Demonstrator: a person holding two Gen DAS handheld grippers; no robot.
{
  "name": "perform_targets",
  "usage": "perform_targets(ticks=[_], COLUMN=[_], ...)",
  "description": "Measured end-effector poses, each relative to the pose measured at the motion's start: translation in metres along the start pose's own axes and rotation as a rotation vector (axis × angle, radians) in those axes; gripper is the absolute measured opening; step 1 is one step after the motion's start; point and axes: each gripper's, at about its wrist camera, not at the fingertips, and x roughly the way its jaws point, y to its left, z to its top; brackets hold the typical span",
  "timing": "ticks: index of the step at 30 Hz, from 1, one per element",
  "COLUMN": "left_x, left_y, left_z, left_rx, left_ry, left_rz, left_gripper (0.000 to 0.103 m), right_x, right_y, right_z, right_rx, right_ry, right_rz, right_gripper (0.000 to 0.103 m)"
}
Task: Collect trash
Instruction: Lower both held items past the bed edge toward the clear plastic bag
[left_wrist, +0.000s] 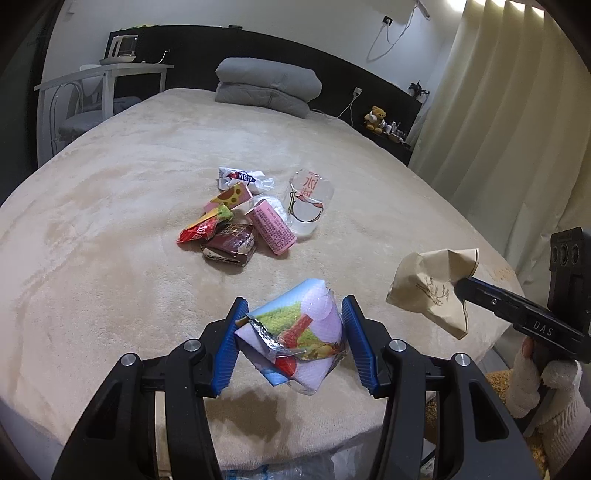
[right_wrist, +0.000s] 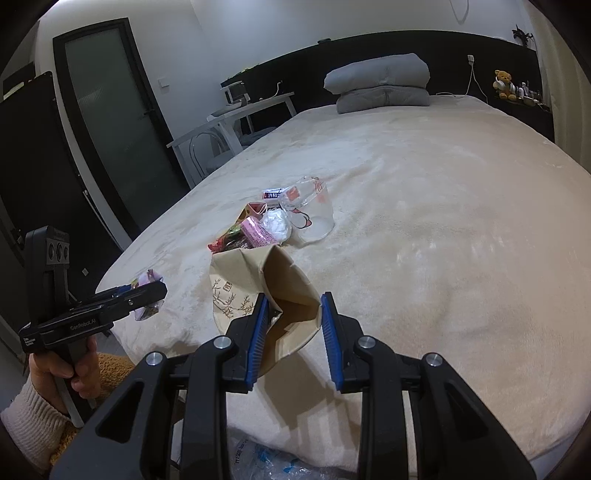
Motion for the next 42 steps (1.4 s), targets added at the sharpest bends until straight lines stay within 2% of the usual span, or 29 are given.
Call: perform_targets(ticks=[11,16,24,31,42], left_x=[-0.037,-0.047,-0.056,-0.048,-0.009], left_y=[-0.014,-0.018,-0.024,-0.026,-0.024], left_z=[-0.037,-0.055,-0.079,-0.097,-0.132], left_rx=[-0.010,-0.020,-0.042,-0.047,-0.090], left_ry=[-0.044,-0.038,-0.016,0.063,0.276], left_rz=[-0.048,-0.052,-0.068,-0.063,-0.045], left_gripper=[0.051,0.051,0.051,0.051,0.051], right_x=[-0.037,-0.050,-0.055,-0.043,-0.015], right_y=[0.021,0.027,0.040,0.046,0.044], right_z=[-0.044,-0.059,-0.085,-0.106,-0.126], right_rx=[0.012,0.029,0.038,0.050,0.057], right_ry=[-0.026,-0.032,0.005,0.092,0.247], right_rz=[-0.006,-0.011,-0.004,-0.016,-0.045], right_gripper=[0.030,0.030,0.030,0.030,0.030])
